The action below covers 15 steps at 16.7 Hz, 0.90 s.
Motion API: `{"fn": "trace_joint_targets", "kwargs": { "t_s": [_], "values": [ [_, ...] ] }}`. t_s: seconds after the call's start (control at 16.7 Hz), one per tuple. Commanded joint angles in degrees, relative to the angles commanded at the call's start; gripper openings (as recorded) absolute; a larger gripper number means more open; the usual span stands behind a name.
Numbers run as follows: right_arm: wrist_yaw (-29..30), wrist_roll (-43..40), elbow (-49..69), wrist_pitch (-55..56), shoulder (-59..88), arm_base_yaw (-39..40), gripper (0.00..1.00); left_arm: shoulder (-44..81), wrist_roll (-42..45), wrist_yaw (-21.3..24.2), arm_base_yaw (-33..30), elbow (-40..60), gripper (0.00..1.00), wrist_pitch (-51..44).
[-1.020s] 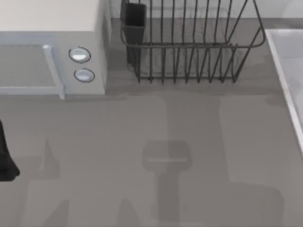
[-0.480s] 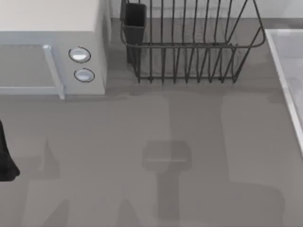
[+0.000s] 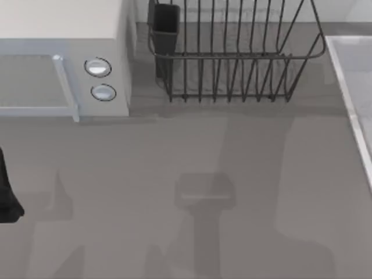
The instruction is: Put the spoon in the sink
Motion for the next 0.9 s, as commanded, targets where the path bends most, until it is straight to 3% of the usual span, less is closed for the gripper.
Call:
{"fn": "trace_joint_targets", "kwargs": {
  "t_s": [0.36, 0.9],
  "values": [
    [0.0, 0.0, -2.2, 2.0, -1.0, 0.0, 0.0, 0.0, 0.0, 0.0, 0.0, 0.0, 1.0, 0.0],
    [0.0, 0.0, -2.2, 2.0, -1.0, 0.0, 0.68, 0.0, 0.0, 0.0, 0.0, 0.0, 1.0, 0.0]
  ]
}}
